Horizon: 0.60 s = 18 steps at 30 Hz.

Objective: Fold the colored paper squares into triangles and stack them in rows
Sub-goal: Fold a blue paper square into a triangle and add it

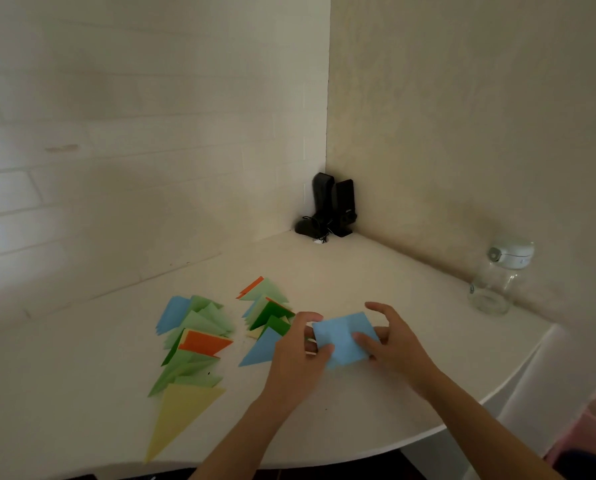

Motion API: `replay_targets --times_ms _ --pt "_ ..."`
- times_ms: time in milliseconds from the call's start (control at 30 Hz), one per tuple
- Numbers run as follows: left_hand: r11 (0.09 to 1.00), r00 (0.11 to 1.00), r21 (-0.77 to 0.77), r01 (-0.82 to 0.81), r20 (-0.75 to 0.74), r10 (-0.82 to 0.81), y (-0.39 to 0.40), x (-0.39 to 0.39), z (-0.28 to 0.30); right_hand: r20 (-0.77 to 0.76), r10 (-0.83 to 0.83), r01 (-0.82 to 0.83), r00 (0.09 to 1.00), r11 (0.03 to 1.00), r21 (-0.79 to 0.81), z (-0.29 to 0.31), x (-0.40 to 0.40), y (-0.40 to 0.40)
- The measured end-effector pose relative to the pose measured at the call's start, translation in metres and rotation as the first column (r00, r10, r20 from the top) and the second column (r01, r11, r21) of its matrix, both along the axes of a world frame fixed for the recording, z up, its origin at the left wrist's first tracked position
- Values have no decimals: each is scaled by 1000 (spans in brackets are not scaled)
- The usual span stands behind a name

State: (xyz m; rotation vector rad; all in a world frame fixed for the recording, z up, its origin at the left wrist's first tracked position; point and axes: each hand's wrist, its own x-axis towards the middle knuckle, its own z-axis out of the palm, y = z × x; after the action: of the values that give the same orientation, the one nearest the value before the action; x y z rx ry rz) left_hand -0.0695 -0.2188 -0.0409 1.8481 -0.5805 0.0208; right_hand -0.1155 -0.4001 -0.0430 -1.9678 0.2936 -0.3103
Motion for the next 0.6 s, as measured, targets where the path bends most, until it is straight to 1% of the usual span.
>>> replay_targets --times_ms 67,100,133,167,233,267,333,400,467,500,533,567,600 --pt "993 991 -56 102 -83 -107 12 -9 -1 -37 4 -3 999 1000 30 0 -1 5" --pt "986 983 -51 159 -80 -162 19 -12 -4 -66 17 -14 998 999 42 0 -1 6" --pt "980 980 7 197 -32 -196 26 -15 -7 -98 35 -30 995 999 44 1 -2 8" --pt "974 978 109 198 51 -204 32 -17 -12 -128 53 -48 990 998 37 1 -2 10" --pt "952 945 292 95 275 -179 40 -18 -19 -169 76 -80 983 997 -20 1 -2 13" --pt "941 910 338 28 380 -164 41 -18 -22 -181 85 -100 980 993 -70 2 -1 15" --pt "930 835 364 -51 526 -160 39 -17 -28 -189 113 -152 975 967 -203 3 -1 19" --pt "933 804 353 -65 573 -160 35 -16 -32 -173 135 -183 976 934 -308 5 -2 22" --pt "941 831 334 -56 538 -142 33 -16 -36 -130 121 -162 984 912 -378 1 -5 20" --pt "945 848 322 -49 513 -131 32 -15 -37 -73 81 -105 994 890 -445 -2 -7 17" --pt "949 861 312 -45 494 -122 31 -15 -39 29 49 -27 998 854 -519 -7 -9 15" --pt "953 872 301 -39 476 -114 30 -16 -38 158 51 47 986 830 -555 -12 -13 15" --pt "958 883 286 -33 458 -106 28 -16 -39 264 84 79 961 831 -551 -16 -17 17"
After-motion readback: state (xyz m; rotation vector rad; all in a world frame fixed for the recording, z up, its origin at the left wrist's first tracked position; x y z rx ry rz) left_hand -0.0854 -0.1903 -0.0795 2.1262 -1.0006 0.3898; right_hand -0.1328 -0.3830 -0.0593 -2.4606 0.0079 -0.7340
